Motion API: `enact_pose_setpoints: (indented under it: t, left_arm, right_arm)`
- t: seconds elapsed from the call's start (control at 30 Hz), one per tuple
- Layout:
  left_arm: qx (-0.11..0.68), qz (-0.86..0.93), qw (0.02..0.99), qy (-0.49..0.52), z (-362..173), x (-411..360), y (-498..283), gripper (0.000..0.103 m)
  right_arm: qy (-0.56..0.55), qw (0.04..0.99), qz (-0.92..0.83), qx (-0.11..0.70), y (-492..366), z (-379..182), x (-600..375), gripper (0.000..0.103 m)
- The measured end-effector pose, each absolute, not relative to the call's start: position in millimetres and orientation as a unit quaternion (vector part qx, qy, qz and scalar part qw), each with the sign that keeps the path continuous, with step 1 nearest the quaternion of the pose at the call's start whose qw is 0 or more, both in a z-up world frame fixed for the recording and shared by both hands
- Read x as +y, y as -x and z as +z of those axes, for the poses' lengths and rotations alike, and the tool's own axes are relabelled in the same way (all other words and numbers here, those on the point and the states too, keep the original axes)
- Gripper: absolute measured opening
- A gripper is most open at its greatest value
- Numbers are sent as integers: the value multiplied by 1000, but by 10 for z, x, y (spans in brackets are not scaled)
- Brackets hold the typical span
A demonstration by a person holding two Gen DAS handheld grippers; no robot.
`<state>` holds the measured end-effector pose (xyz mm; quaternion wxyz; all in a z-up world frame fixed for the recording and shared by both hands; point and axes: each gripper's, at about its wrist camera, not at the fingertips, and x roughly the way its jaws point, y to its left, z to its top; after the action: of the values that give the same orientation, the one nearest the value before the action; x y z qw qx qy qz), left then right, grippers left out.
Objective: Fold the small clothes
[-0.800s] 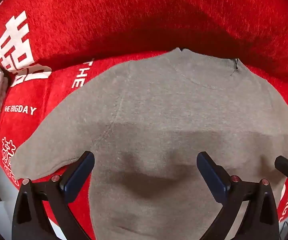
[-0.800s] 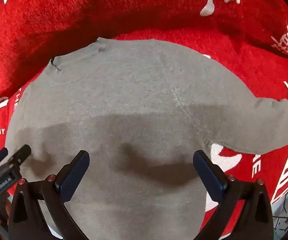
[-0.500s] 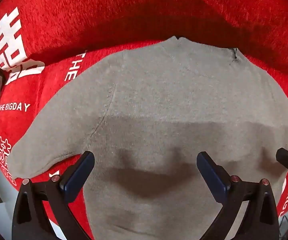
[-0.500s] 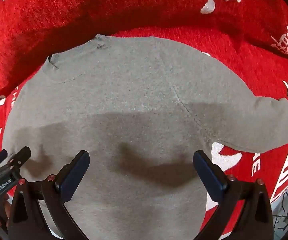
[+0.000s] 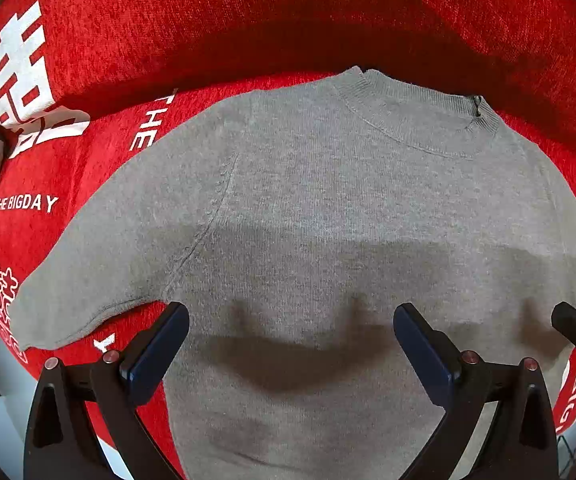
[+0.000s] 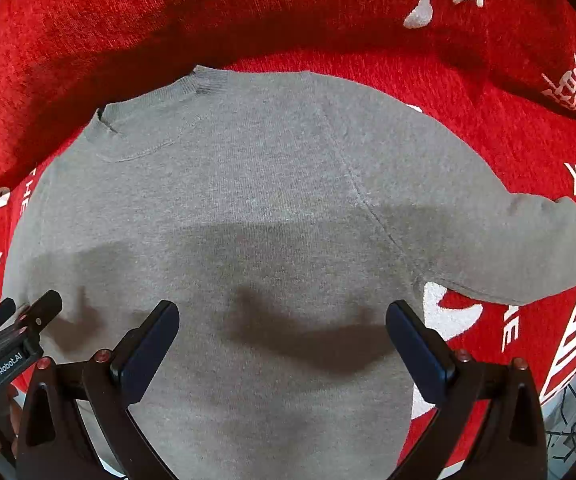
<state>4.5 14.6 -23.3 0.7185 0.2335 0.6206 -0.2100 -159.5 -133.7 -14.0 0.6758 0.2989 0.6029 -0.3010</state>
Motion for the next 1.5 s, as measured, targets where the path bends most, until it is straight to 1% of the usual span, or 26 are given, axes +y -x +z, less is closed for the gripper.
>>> enact_pose_setpoints:
  t: [1.5]
  left_arm:
    - [622, -201, 720, -231, -218, 155, -56, 103]
  right_arm:
    - [-301, 676, -298, 603, 1447, -116, -1312, 103]
